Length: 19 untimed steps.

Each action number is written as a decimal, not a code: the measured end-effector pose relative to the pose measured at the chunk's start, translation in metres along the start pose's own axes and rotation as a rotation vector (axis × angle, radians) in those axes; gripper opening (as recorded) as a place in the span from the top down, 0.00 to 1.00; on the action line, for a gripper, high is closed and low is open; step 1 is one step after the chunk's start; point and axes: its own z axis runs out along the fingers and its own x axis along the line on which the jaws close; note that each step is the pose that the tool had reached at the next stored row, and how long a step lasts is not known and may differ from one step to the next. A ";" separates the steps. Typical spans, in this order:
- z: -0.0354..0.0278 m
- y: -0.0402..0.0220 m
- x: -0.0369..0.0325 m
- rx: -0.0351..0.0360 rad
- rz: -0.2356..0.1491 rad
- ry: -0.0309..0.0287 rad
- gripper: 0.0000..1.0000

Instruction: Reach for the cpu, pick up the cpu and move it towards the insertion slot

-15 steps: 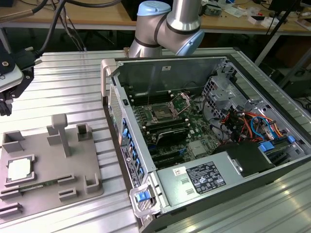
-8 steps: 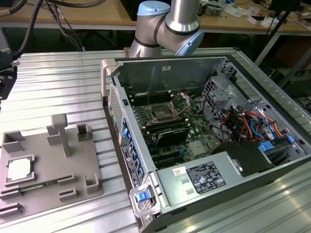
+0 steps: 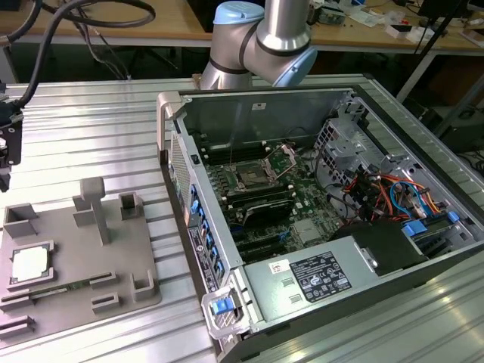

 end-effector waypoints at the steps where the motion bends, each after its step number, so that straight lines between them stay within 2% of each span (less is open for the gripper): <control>1: 0.0022 -0.0013 0.0006 0.0000 0.000 0.0002 0.45; 5: 0.0111 -0.0058 0.0022 -0.0001 0.000 0.0058 0.45; 7: 0.0154 -0.0089 0.0024 -0.0003 0.000 0.0134 0.45; 9: 0.0167 -0.0100 0.0024 -0.0004 0.001 0.0261 0.45; 11: 0.0167 -0.0100 0.0025 -0.0004 0.001 0.0271 0.45; 13: 0.0168 -0.0101 0.0024 -0.0006 0.001 0.0308 0.45; 19: 0.0168 -0.0101 0.0024 -0.0006 0.001 0.0313 0.45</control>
